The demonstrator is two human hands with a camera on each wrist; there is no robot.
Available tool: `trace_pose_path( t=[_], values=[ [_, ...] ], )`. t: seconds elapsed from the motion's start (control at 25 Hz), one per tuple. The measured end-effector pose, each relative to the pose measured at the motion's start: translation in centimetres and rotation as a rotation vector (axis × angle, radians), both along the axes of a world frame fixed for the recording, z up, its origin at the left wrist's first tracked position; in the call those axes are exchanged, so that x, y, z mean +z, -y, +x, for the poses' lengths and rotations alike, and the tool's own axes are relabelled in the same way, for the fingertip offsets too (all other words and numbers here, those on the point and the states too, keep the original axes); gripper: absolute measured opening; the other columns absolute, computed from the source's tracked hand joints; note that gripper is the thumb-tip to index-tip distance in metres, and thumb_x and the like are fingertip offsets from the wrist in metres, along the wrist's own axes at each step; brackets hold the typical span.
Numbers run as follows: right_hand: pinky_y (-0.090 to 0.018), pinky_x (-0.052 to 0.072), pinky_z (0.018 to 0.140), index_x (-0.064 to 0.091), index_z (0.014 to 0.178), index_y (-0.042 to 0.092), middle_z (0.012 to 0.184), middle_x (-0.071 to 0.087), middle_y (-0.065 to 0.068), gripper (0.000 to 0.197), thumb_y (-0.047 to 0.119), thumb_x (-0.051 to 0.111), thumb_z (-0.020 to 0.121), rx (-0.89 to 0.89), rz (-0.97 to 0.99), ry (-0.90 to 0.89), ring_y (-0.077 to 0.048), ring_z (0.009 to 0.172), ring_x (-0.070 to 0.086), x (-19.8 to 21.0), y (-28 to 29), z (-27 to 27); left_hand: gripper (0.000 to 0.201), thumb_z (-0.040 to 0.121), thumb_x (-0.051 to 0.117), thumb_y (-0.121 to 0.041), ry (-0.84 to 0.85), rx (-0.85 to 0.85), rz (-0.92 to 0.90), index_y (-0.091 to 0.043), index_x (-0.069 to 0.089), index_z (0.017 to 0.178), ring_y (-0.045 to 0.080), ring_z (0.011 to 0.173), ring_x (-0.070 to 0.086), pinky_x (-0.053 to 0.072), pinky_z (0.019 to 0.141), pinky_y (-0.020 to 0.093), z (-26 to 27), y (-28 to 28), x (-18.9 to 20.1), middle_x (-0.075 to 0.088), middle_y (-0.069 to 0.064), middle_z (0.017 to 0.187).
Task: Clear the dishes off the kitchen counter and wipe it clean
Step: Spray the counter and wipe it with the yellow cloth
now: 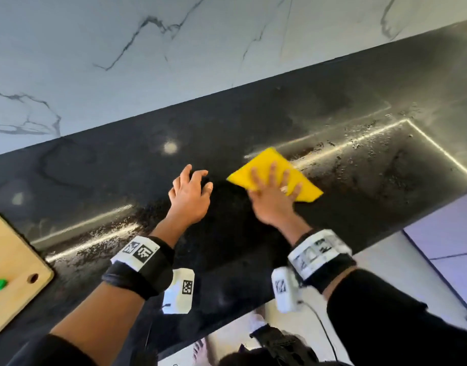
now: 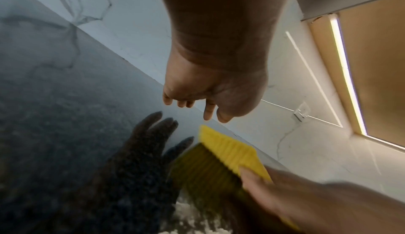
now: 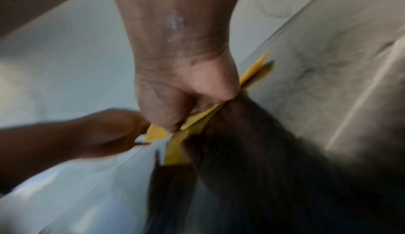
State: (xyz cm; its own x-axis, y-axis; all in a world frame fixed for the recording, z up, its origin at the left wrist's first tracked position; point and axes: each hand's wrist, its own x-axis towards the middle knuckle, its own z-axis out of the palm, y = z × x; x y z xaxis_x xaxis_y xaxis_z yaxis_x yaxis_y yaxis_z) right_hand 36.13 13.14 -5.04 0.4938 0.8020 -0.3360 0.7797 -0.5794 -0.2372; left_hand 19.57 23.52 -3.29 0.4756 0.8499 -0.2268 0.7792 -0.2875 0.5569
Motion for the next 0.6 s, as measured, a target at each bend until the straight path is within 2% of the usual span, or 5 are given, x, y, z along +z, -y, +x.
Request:
trace_pose_path(
  t=[0.12, 0.2, 0.32, 0.44, 0.6],
  values=[
    [-0.059, -0.02, 0.11, 0.006, 0.15, 0.052, 0.16, -0.025, 0.008, 0.054, 0.049, 0.029, 0.101, 0.56, 0.006, -0.093, -0.029, 0.145, -0.028, 1.0, 6.0, -7.3, 0.041, 0.101, 0.045, -0.037, 0.012, -0.073, -0.003, -0.027, 0.043, 0.14, 0.027, 0.146, 0.013, 0.012, 0.116, 0.049, 0.0, 0.5, 0.5, 0.016, 0.002, 0.161],
    [-0.049, -0.02, 0.113, 0.006, 0.145, 0.061, 0.16, -0.02, 0.017, 0.05, 0.057, 0.021, 0.097, 0.692, 0.087, -0.065, -0.022, 0.146, -0.025, 0.5, 11.3, -6.1, 0.043, 0.1, 0.046, -0.038, 0.007, -0.165, 0.004, -0.028, 0.041, 0.141, 0.027, 0.146, 0.012, 0.013, 0.116, 0.05, -0.9, 1.2, 0.4, 0.014, 0.001, 0.161],
    [-0.049, -0.001, 0.117, -0.006, 0.138, 0.068, 0.161, -0.003, 0.014, 0.048, 0.069, 0.005, 0.092, 0.17, 0.21, 0.154, -0.023, 0.151, 0.002, -1.0, 16.0, 0.8, 0.045, 0.1, 0.047, -0.038, -0.01, -0.265, 0.0, -0.029, 0.038, 0.143, 0.026, 0.148, 0.008, 0.011, 0.117, 0.051, -2.4, 3.0, 0.2, 0.011, 0.0, 0.162],
    [-0.058, 0.002, 0.116, 0.026, 0.148, 0.047, 0.164, 0.005, 0.004, 0.057, 0.06, 0.017, 0.093, -0.406, 0.245, 0.057, -0.03, 0.151, 0.005, -2.3, 16.9, 0.1, 0.043, 0.101, 0.046, -0.035, -0.027, -0.354, -0.006, -0.029, 0.038, 0.143, 0.024, 0.148, 0.007, 0.009, 0.117, 0.05, -3.4, 5.1, 0.2, 0.011, -0.001, 0.162],
    [-0.064, 0.003, 0.114, 0.024, 0.151, 0.041, 0.164, 0.009, -0.004, 0.053, 0.047, 0.03, 0.099, 0.052, 0.436, 0.15, -0.039, 0.149, -0.001, -4.9, 19.4, -14.9, 0.043, 0.101, 0.046, -0.035, -0.037, -0.45, 0.019, -0.029, 0.039, 0.143, 0.023, 0.148, 0.006, 0.01, 0.116, 0.051, -3.4, 6.5, -0.3, 0.013, -0.002, 0.162]
  ],
)
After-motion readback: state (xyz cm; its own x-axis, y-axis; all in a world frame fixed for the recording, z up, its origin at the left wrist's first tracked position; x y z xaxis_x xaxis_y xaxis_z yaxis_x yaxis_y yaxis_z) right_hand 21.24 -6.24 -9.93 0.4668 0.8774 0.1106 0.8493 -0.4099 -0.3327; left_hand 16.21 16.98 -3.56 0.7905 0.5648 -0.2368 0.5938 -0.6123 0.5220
